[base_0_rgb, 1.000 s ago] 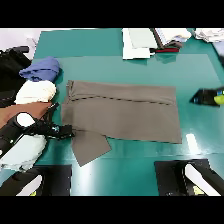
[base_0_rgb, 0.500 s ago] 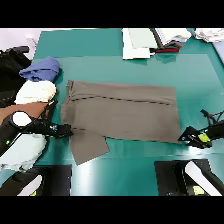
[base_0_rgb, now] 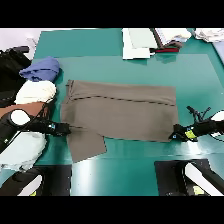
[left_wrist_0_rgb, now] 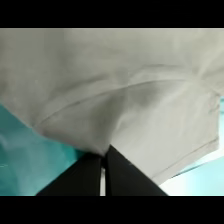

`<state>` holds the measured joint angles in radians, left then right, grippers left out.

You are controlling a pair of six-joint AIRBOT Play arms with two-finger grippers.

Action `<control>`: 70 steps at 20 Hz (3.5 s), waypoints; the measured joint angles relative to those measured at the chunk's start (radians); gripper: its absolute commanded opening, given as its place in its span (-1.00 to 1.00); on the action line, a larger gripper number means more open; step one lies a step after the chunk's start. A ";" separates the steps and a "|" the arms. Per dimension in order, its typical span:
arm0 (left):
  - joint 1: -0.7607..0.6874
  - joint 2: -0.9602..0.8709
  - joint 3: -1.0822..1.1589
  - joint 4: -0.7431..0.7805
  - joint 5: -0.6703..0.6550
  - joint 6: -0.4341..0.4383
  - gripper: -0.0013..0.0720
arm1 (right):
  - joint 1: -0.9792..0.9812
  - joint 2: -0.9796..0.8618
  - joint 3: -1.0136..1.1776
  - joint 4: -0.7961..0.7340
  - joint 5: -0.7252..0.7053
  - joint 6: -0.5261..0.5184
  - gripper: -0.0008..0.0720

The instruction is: Fold the shirts.

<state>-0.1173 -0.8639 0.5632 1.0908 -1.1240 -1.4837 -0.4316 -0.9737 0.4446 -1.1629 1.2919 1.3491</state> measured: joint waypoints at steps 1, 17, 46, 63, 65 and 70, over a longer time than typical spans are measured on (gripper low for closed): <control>0.000 0.007 0.011 0.017 -0.016 -0.004 -0.91 | 0.016 0.025 -0.002 -0.005 -0.009 0.000 -0.94; 0.000 0.289 0.057 0.129 -0.205 -0.077 -0.91 | 0.106 0.308 0.277 -0.208 0.218 0.023 -0.94; -0.049 -0.365 0.528 -0.073 0.175 0.041 -0.91 | -0.122 -0.492 0.576 0.190 0.079 -0.177 0.42; -0.472 -0.862 0.868 -0.115 0.330 -0.011 -0.91 | 0.197 -0.345 0.890 0.357 0.074 -0.178 -0.94; -0.483 -0.901 0.898 -0.116 0.327 -0.011 -0.91 | 0.256 -0.320 0.967 0.357 0.089 -0.140 -0.94; -0.492 -0.942 0.923 -0.110 0.325 -0.012 -0.91 | 0.393 -0.298 1.098 0.358 0.100 -0.072 -0.94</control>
<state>-0.6094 -1.8061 1.4864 0.9810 -0.7994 -1.4956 -0.0387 -1.2720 1.5421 -0.8047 1.3918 1.2770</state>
